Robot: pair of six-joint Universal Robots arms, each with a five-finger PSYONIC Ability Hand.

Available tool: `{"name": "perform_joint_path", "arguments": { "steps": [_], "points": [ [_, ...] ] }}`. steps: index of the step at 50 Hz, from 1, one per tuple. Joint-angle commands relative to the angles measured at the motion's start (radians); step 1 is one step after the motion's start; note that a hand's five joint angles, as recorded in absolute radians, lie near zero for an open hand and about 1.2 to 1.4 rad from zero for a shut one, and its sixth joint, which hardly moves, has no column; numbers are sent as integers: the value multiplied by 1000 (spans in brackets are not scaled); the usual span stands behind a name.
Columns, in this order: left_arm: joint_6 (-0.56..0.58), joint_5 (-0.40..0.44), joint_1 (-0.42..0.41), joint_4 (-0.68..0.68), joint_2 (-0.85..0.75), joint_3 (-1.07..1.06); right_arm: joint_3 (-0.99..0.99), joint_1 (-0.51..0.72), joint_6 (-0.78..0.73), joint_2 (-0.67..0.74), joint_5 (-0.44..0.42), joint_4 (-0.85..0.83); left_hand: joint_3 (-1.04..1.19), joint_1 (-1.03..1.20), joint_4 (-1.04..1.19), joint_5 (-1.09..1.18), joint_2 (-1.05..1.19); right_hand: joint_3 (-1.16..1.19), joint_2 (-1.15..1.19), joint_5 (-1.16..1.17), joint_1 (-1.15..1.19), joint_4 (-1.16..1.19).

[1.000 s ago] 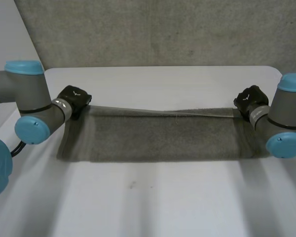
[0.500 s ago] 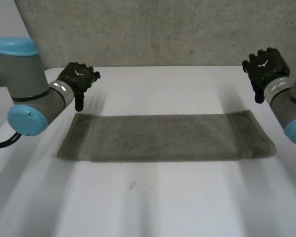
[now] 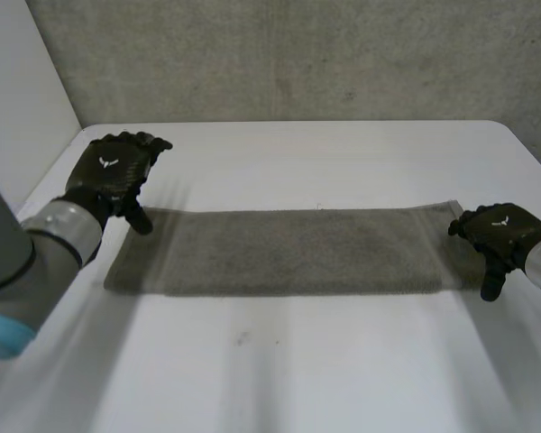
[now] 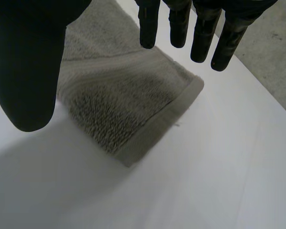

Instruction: Fold the towel.

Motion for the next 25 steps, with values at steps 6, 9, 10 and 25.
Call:
{"name": "perform_joint_path", "arguments": {
  "steps": [6, 9, 10, 25],
  "points": [
    [-81, 4, -1, 176, 10, -144, 75, -15, -50, 72, 0, -228, 16, 18, 17, 19, 16, 245, 228, 221, 246, 225],
    [-79, 2, -7, 185, 6, -144, 72, -16, -64, 88, 0, -232, 10, 12, 11, 13, 10, 342, 325, 318, 343, 322],
    [-79, 2, -7, 185, 6, -144, 72, -16, -64, 88, 0, -232, 10, 12, 11, 13, 10, 343, 325, 318, 343, 323],
    [-79, 2, 2, 193, 2, -150, 49, -22, -90, 135, -11, -245, 13, 15, 14, 16, 13, 1186, 1169, 1161, 1187, 1166]
  ]
}}
